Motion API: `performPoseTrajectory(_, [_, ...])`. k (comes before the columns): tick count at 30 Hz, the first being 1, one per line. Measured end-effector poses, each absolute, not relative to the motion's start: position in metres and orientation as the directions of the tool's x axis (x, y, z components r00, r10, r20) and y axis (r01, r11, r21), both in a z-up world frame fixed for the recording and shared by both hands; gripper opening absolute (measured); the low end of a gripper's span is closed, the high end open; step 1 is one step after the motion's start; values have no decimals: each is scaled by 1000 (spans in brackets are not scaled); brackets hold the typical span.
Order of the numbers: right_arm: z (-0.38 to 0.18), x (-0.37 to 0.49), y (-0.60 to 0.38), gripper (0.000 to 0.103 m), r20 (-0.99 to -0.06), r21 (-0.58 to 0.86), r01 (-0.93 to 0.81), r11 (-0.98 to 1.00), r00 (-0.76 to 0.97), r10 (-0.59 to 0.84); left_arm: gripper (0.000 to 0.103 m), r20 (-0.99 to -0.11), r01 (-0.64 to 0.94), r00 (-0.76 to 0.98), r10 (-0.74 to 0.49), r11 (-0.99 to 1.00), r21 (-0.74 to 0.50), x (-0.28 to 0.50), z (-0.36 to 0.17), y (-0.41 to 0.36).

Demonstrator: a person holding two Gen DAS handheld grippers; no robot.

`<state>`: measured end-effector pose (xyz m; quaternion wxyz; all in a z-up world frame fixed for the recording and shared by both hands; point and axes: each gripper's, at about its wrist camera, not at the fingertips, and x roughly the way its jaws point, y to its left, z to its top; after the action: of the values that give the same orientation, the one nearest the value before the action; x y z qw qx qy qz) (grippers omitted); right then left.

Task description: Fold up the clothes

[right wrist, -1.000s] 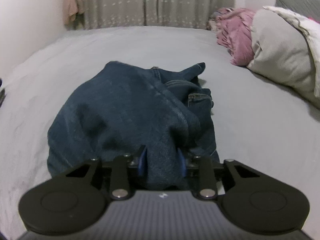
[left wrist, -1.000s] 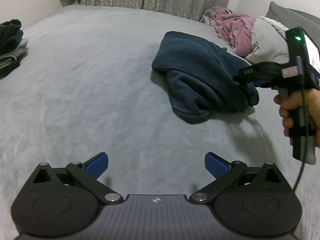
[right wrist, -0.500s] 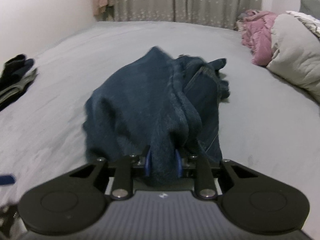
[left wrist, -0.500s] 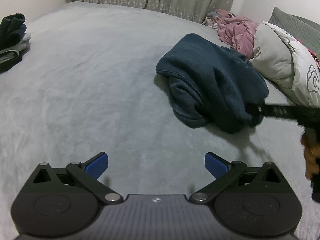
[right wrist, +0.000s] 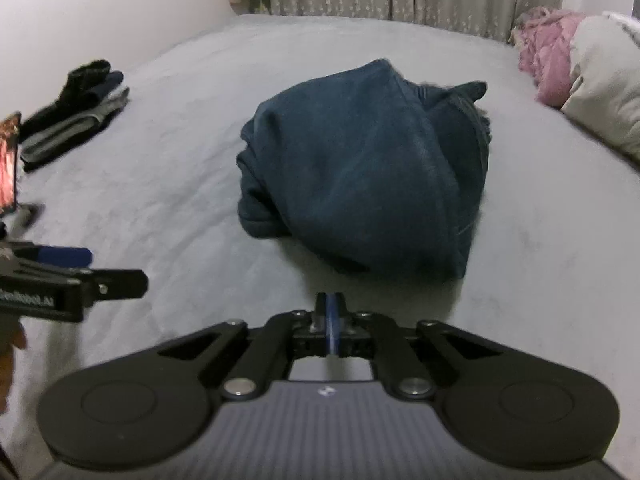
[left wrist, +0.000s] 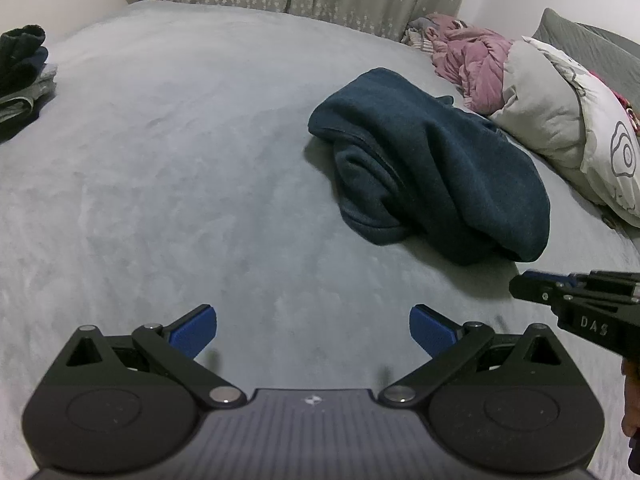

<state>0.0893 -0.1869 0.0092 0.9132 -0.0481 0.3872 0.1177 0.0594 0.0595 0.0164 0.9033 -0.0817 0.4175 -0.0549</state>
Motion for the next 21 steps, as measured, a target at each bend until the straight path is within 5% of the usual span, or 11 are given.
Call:
performPoseTrajectory(5, [16,85,-194,66,-671,-7,-200,980,728,144,102,-749,36,641,-166,982,-186,61,13,57])
performPoseTrajectory(11, [21,93,-207,89,-618,-47,-153,987,781,92,102,-752,38,639,-160,984,-177,62,10,55])
performPoseTrajectory(21, [1,135,-206,92,-593,-38,-141,989,800,91,102,-762,9,632,-141,984,-175,65,5,61])
